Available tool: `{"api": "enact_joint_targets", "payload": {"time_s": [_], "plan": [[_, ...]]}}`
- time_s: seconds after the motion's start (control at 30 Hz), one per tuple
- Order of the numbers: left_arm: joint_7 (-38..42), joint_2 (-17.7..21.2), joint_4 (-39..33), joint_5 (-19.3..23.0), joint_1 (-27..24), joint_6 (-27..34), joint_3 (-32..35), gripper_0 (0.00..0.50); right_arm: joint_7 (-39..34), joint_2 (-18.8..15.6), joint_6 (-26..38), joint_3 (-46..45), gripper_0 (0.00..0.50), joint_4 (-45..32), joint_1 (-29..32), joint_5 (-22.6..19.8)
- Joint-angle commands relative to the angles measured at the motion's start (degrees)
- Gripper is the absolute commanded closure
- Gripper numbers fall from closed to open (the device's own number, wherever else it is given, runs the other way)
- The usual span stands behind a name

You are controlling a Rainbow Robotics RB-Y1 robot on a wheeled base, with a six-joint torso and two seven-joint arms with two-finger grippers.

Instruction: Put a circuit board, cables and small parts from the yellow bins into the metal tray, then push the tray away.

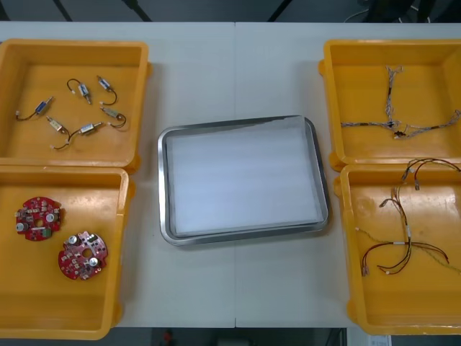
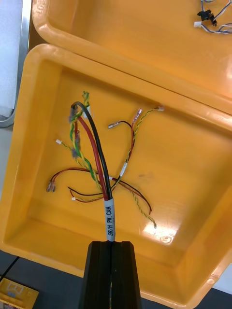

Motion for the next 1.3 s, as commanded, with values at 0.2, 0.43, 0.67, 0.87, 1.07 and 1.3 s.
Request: {"api": "enact_joint_targets", "payload": {"time_s": [0.2, 0.43, 0.67, 0.87, 1.07, 1.3], "plan": [[27.4, 0.6, -2.9, -0.6, -10.3, 8.0, 1.7, 0.5, -0.6, 0.3, 0.4, 3.9, 0.5, -1.4, -4.5, 3.9], [44.2, -0.3, -8.6, -5.6, -16.1, 11.6, -0.9, 0.5, -0.4, 0.4, -0.1, 4.0, 0.5, -1.4, -4.7, 3.4], [60.9, -3.1, -14.6, -10.0, -18.8, 12.7, -3.5, 0.5, -0.4, 0.4, -0.9, 4.3, 0.5, -1.4, -4.7, 2.5], [70.9, -5.5, -19.7, -14.2, -19.5, 13.2, -6.2, 0.5, -0.3, 1.0, -1.1, 4.4, 0.5, -1.4, -4.7, 2.1], [77.2, -9.9, -23.1, -19.3, -27.5, 17.5, -14.5, 0.5, -0.3, 1.4, -1.1, 4.4, 0.5, -1.4, -5.0, 2.1], [83.3, -16.8, -23.6, -22.3, -42.4, 25.4, -27.5, 0.5, -0.3, 1.4, -1.1, 4.4, 0.5, -1.4, -5.0, 1.9]]}}
